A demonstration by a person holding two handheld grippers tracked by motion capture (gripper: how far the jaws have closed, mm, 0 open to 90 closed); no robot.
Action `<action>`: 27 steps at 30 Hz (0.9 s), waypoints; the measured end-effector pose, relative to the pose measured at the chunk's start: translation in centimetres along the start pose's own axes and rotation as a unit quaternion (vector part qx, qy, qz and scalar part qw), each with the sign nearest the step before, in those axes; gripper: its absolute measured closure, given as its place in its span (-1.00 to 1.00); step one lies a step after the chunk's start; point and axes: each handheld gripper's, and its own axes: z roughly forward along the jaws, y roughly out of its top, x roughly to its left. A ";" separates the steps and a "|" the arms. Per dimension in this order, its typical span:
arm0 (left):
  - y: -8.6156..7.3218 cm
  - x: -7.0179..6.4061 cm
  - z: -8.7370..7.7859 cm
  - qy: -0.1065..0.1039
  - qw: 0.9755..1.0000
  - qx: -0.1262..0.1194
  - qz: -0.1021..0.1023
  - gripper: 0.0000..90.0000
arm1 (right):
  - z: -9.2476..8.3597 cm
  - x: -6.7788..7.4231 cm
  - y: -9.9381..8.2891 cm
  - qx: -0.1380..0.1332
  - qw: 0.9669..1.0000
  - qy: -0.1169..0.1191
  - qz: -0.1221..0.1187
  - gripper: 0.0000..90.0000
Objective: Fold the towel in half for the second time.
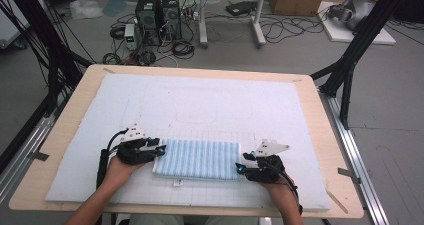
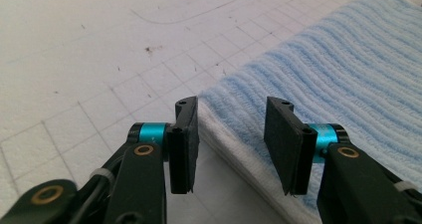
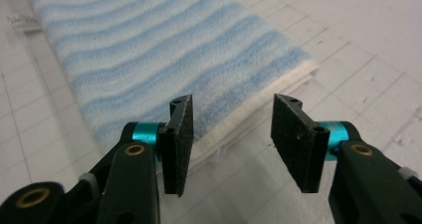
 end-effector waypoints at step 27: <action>0.8 2.7 -5.3 0.012 0.986 -0.163 -0.017 -0.48 | -4.0 -1.9 1.1 -0.103 0.988 -0.102 0.052 -0.74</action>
